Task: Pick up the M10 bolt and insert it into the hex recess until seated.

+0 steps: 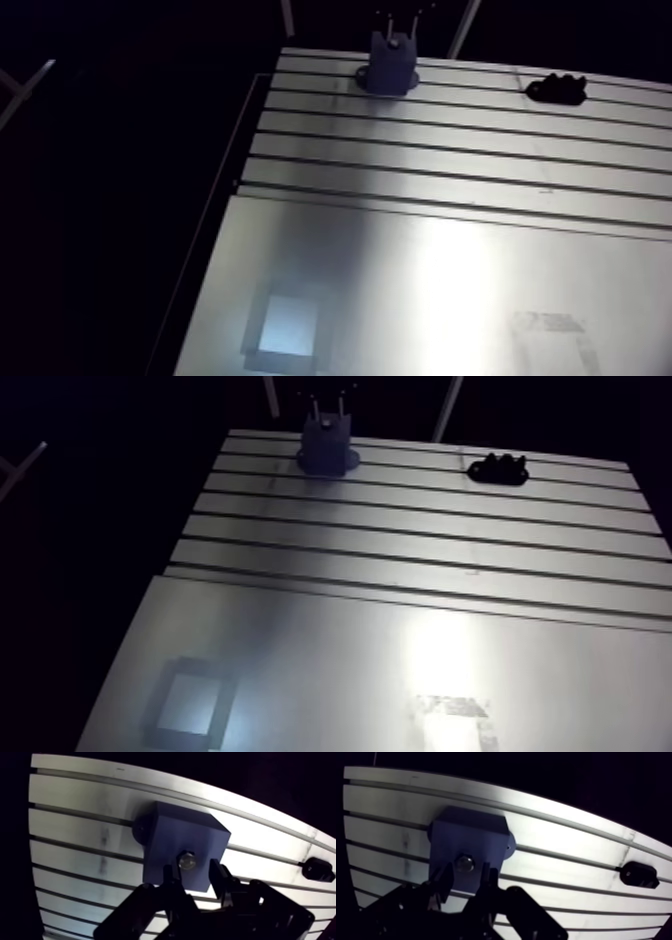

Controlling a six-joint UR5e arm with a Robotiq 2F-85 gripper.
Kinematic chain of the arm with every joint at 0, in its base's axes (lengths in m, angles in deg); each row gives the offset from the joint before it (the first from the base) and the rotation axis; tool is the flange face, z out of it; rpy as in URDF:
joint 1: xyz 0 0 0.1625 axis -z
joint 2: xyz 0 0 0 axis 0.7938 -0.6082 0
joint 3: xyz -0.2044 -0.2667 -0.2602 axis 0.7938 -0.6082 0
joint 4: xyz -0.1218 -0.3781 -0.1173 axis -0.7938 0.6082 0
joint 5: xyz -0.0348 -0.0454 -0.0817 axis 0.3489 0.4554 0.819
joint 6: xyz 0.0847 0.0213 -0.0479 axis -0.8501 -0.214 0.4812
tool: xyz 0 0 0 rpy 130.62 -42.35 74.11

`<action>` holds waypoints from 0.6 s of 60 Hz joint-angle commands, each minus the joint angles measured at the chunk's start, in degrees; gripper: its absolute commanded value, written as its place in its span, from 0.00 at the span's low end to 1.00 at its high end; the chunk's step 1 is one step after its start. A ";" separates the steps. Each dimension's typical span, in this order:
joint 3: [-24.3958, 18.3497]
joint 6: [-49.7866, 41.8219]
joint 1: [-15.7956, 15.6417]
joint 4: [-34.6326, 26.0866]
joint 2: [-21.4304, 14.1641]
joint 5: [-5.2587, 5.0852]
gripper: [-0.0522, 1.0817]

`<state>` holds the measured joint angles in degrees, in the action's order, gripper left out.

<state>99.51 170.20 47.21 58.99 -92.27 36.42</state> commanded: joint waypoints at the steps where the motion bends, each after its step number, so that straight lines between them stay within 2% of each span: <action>1: 0.07 0.00 0.06 0.00 0.15 -0.04 0.54; 36: 0.07 0.00 0.04 0.00 0.17 -0.13 0.54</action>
<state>99.57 170.20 47.27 58.99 -92.13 36.38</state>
